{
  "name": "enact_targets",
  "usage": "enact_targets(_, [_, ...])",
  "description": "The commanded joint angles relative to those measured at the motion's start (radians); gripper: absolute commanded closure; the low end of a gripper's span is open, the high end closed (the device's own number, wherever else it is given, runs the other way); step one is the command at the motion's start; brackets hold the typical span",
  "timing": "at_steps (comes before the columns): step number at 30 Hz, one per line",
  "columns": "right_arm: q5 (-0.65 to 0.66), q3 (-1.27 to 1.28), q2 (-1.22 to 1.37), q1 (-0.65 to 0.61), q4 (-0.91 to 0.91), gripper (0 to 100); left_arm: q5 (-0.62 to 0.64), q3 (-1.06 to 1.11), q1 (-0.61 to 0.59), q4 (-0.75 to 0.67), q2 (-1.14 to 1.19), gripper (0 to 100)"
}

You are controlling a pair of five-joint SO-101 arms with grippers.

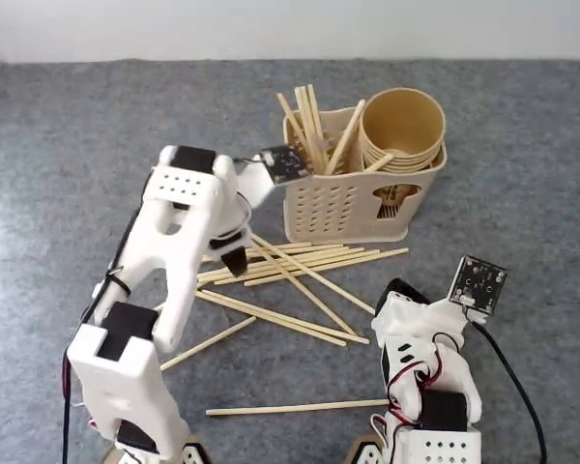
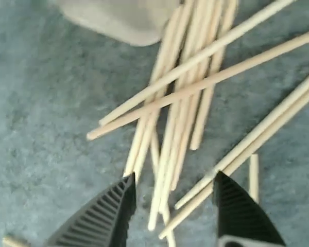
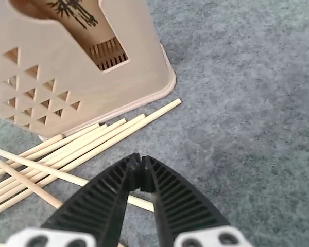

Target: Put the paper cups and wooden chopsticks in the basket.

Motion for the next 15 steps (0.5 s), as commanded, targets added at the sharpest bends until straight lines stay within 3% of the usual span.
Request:
enact_targets(1, [-0.008,0.017,-0.018,0.004,0.005,99.1,-0.017,0.059,0.054,-0.048,0.014,81])
enact_targets(10, [-0.008,0.017,-0.018,0.004,0.005,99.1,-0.005,0.077,-0.049,-0.083,0.021,82])
enact_targets(15, [-0.008,0.017,-0.018,0.004,0.005,99.1,-0.072,0.09,-0.107,-0.081,0.014,82])
